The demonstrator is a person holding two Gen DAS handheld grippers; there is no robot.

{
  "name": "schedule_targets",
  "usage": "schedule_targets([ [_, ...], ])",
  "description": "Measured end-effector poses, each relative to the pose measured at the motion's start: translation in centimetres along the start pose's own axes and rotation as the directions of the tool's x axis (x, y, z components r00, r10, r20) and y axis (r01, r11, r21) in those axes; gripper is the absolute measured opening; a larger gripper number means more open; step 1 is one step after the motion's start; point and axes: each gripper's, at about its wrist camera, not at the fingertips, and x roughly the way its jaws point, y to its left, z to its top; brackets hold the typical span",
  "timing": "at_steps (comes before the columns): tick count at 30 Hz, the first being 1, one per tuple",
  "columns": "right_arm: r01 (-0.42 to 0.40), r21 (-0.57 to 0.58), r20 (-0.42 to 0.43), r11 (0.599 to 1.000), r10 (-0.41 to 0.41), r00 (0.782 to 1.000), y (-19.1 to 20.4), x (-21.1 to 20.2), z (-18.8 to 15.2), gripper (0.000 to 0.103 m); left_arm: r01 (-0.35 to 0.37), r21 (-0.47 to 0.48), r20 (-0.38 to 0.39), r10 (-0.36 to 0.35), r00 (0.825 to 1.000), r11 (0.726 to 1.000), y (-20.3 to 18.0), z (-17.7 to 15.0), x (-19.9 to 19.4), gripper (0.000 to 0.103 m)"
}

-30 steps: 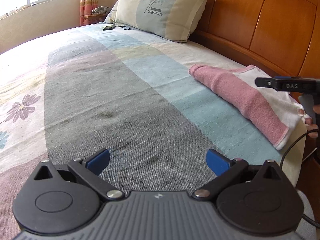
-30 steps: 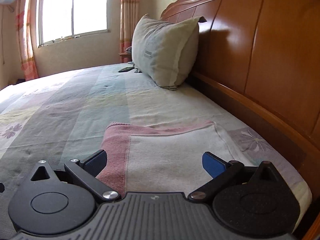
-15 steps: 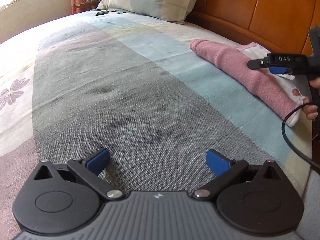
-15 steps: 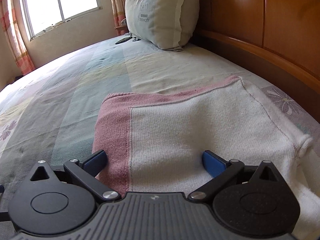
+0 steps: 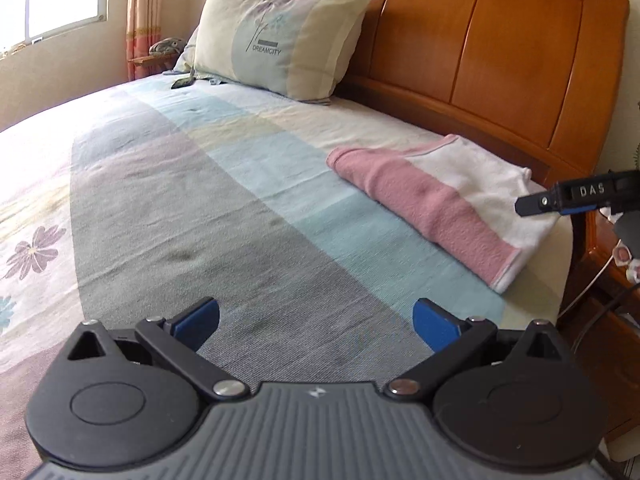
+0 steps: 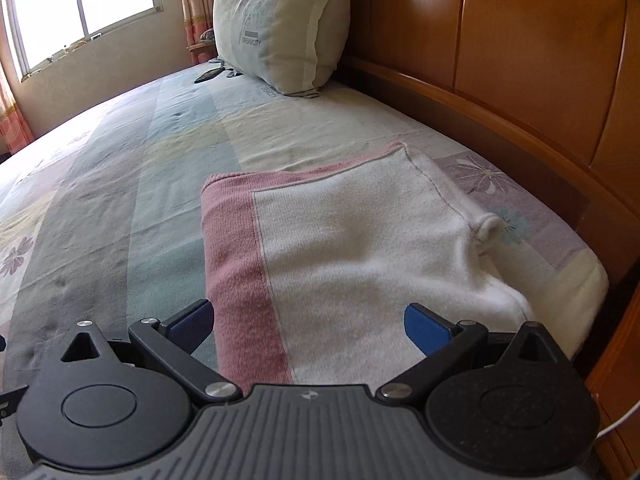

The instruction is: Fold clothes

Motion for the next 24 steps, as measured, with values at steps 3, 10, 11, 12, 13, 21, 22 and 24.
schedule_targets([
  [3,0.030,0.004,-0.004,1.000,-0.030,1.000,0.2,-2.9,-1.5,0.103,0.020,0.014,0.044,-0.020,0.999,1.000,-1.4,0.7,-1.8,0.102],
  [10,0.062,0.005,-0.010,0.998,-0.062,0.998,1.1,-8.5,-4.5,0.103,0.066,0.058,0.124,-0.073,0.990,0.996,-4.7,1.2,-5.7,0.102],
  [11,0.058,0.003,-0.010,0.998,-0.058,0.998,1.3,-9.1,-4.9,0.103,0.072,0.065,0.132,-0.080,0.988,0.995,-5.1,1.2,-6.1,0.102],
  [12,0.053,0.001,-0.010,0.999,-0.053,0.999,1.5,-9.6,-5.2,0.103,0.077,0.067,0.139,-0.086,0.987,0.995,-5.4,1.1,-6.5,0.102],
  [13,0.049,0.000,-0.010,0.999,-0.049,0.999,1.7,-10.2,-5.6,0.103,0.082,0.069,0.146,-0.091,0.985,0.994,-5.7,1.0,-7.0,0.102],
  [21,0.028,-0.001,0.019,1.000,-0.028,0.999,3.0,-13.6,-7.4,0.103,0.120,0.051,0.144,-0.126,0.982,0.991,-6.9,0.7,-8.5,0.102],
  [22,0.028,-0.003,0.023,1.000,-0.028,0.999,3.1,-13.9,-7.6,0.103,0.126,0.044,0.136,-0.131,0.982,0.991,-6.9,0.5,-8.5,0.102],
  [24,0.027,-0.007,0.031,1.000,-0.027,0.999,3.4,-14.6,-8.1,0.103,0.125,0.021,0.128,-0.127,0.984,0.992,-6.8,0.3,-8.6,0.102],
])
